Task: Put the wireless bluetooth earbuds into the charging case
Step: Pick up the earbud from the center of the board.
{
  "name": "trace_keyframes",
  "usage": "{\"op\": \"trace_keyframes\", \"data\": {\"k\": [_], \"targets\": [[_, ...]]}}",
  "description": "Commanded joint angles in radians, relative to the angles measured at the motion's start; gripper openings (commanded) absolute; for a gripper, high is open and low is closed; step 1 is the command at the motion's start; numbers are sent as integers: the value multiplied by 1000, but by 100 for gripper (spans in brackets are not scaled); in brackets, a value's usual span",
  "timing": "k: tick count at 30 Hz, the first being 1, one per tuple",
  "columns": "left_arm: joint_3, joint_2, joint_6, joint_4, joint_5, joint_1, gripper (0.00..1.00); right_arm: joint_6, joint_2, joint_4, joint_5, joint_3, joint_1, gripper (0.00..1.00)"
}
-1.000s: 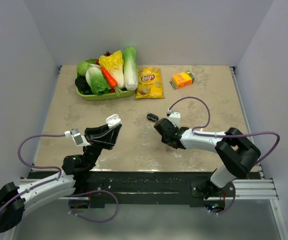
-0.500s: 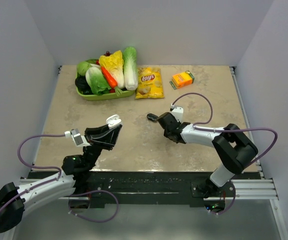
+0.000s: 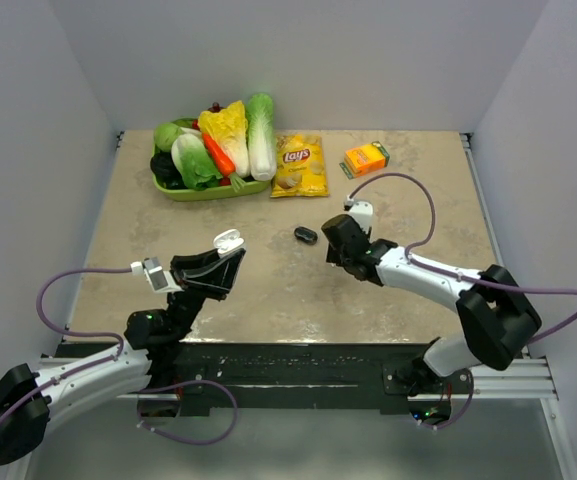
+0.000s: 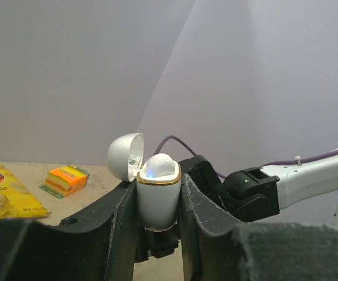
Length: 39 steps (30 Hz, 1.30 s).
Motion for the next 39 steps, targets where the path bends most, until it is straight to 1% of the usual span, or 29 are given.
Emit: {"op": "trace_keyframes", "data": {"k": [1, 3, 5, 13, 17, 22, 27, 34, 39], "targets": [[-246, 1, -22, 73, -25, -6, 0, -159, 6, 5, -60, 77, -5, 50], [-246, 5, -28, 76, -25, -6, 0, -220, 61, -3, -108, 122, -5, 50], [-249, 8, -33, 78, -25, -6, 0, -246, 116, -31, -120, 161, -5, 50], [-252, 11, -36, 70, -19, -6, 0, -320, 199, -69, -102, 233, -5, 50], [-250, 21, -33, 79, -14, -6, 0, -351, 242, -75, -117, 268, -5, 50], [-252, 24, -30, 83, -2, -6, 0, -371, 288, -78, -129, 276, -5, 49], [-249, 28, -23, 83, 1, -6, 0, -374, 299, -68, -137, 262, -5, 47], [-247, 45, -23, 99, 7, -7, 0, -378, 312, -66, -148, 258, -6, 41], [-247, 50, -22, 102, 9, -6, 0, -380, 329, -66, -149, 253, -6, 42]]}}
